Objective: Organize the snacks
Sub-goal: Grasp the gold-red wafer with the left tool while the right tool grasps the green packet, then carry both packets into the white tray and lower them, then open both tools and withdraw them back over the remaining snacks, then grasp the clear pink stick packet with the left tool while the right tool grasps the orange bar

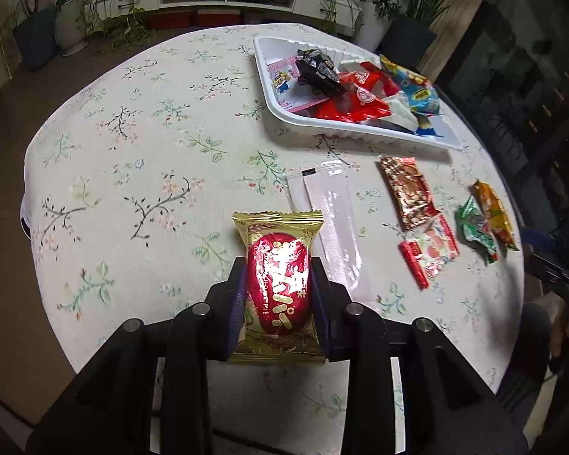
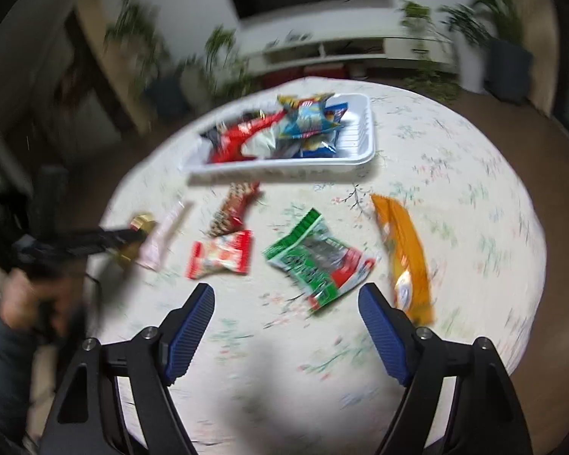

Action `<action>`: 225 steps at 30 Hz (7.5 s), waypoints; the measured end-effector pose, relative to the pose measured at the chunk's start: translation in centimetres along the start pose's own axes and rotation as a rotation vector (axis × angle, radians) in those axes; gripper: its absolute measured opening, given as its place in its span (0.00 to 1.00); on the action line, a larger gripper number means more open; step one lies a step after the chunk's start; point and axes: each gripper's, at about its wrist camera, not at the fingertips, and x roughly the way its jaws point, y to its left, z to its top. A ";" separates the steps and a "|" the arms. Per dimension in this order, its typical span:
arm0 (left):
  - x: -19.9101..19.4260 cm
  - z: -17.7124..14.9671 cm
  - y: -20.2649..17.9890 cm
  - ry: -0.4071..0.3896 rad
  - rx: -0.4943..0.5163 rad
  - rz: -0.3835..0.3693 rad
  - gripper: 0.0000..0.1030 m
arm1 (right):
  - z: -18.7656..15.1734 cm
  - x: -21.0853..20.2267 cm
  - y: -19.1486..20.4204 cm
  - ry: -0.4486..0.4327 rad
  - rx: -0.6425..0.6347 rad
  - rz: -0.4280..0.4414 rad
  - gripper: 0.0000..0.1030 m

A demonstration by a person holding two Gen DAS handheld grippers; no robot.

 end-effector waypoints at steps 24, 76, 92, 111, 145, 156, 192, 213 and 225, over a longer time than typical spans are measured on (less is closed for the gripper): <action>-1.6 -3.7 -1.3 -0.003 -0.035 -0.173 0.28 | 3.6 8.9 -0.1 0.362 -0.420 0.031 0.67; 2.4 21.1 -7.2 -0.147 0.056 -0.208 0.28 | 17.8 3.8 -6.7 -0.096 0.290 0.161 0.27; 10.1 22.2 -7.3 -0.061 0.047 -0.158 0.28 | 16.5 10.4 -8.4 0.028 0.311 0.041 0.28; 12.1 21.8 -7.6 -0.043 0.043 -0.145 0.33 | 16.4 11.3 -9.2 0.027 0.351 0.031 0.36; 3.0 19.1 -7.9 -0.190 0.045 -0.244 0.70 | 15.6 11.4 -9.3 0.048 0.338 -0.010 0.48; -0.3 16.5 -7.2 -0.215 0.035 -0.250 0.78 | 15.3 10.7 -8.5 0.027 0.308 -0.012 0.64; 0.2 -0.3 -3.3 -0.048 -0.028 0.087 0.99 | -4.7 -3.1 -1.8 -0.219 0.364 0.057 0.90; 5.7 4.0 -5.3 0.058 0.104 0.188 0.61 | -4.8 -3.5 -1.3 -0.233 0.324 0.031 0.89; 5.4 3.5 -7.1 0.063 0.184 0.136 0.26 | -4.6 -4.0 -1.1 -0.230 0.301 0.017 0.86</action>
